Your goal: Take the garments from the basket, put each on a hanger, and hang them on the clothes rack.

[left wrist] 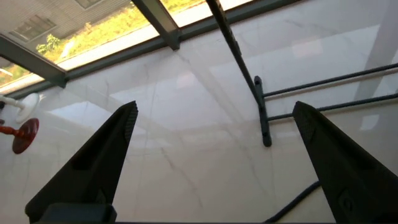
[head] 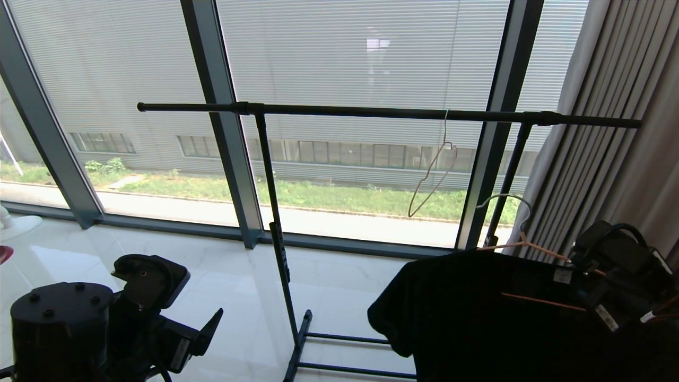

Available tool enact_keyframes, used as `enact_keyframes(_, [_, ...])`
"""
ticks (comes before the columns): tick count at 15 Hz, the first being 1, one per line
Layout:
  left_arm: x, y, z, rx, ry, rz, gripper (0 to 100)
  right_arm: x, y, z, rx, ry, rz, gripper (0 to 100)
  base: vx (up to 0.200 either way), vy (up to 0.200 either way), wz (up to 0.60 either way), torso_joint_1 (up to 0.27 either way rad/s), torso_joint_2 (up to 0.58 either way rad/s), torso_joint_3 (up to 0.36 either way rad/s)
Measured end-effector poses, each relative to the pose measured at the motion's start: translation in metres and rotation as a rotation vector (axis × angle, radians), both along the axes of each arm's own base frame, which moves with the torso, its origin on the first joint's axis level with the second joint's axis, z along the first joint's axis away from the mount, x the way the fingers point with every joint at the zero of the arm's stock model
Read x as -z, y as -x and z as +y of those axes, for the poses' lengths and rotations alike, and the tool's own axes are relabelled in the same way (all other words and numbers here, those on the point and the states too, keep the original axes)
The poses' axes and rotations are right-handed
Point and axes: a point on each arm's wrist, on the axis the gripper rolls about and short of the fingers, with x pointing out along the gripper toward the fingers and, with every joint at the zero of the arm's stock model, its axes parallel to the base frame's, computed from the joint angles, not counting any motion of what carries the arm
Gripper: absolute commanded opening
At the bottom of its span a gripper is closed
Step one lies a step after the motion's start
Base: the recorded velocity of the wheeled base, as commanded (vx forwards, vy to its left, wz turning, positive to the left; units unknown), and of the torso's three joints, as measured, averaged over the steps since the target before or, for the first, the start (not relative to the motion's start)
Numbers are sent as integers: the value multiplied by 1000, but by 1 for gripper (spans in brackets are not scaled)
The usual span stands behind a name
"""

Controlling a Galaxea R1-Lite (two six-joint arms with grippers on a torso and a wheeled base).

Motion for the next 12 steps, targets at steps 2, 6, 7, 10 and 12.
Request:
enact_keyframes(2, [-4,-2,5,-40,6,-22,100,6,-3,-21,220,-17,48,0,0,0,0,0,0,0])
enact_keyframes(6, [-9,-1,7,-51,17,-48,100,5,-24,-39,526,-192,14,0,0,0,0,0,0,0])
enact_keyframes(7, [-10,-1,7,-51,18,-50,100,0,-35,-38,566,-256,-13,0,0,0,0,0,0,0])
enact_keyframes(10, [-10,-1,7,-52,19,-53,100,-17,-72,-26,603,-337,-88,0,0,0,0,0,0,0])
enact_keyframes(12, [-12,-2,7,-51,20,-59,100,-24,-90,-15,595,-342,-116,0,0,0,0,0,0,0])
